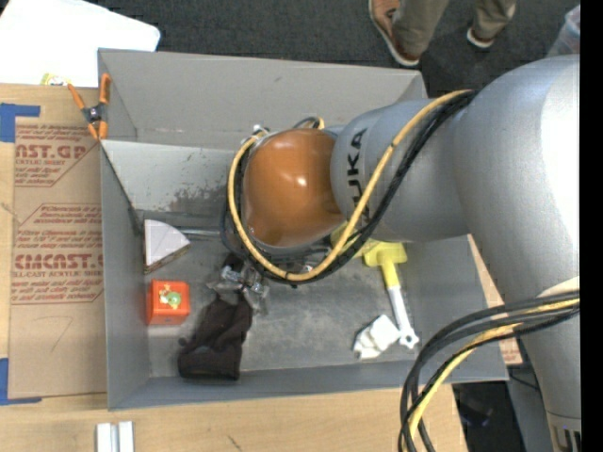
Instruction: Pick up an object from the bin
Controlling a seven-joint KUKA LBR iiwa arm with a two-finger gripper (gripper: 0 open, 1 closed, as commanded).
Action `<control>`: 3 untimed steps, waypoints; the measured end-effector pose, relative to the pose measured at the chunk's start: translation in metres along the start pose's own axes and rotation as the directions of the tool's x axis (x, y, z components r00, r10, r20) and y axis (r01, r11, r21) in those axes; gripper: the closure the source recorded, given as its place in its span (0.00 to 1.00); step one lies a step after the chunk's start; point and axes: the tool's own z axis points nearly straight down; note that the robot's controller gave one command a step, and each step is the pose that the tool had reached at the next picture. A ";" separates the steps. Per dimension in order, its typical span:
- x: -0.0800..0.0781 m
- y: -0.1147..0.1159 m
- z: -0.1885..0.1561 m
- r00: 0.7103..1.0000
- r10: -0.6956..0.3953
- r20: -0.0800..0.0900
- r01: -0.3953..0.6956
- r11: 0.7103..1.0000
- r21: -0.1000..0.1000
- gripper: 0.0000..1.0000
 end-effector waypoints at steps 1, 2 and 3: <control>0.000 0.000 -0.001 1.000 0.001 0.000 -0.001 1.000 0.000 1.00; 0.000 0.000 -0.004 1.000 0.002 0.001 -0.002 1.000 0.000 1.00; 0.000 0.000 -0.006 1.000 0.002 0.001 -0.002 1.000 0.000 1.00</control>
Offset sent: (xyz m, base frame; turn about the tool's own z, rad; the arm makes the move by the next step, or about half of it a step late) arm 0.0001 0.0001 0.0109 0.0000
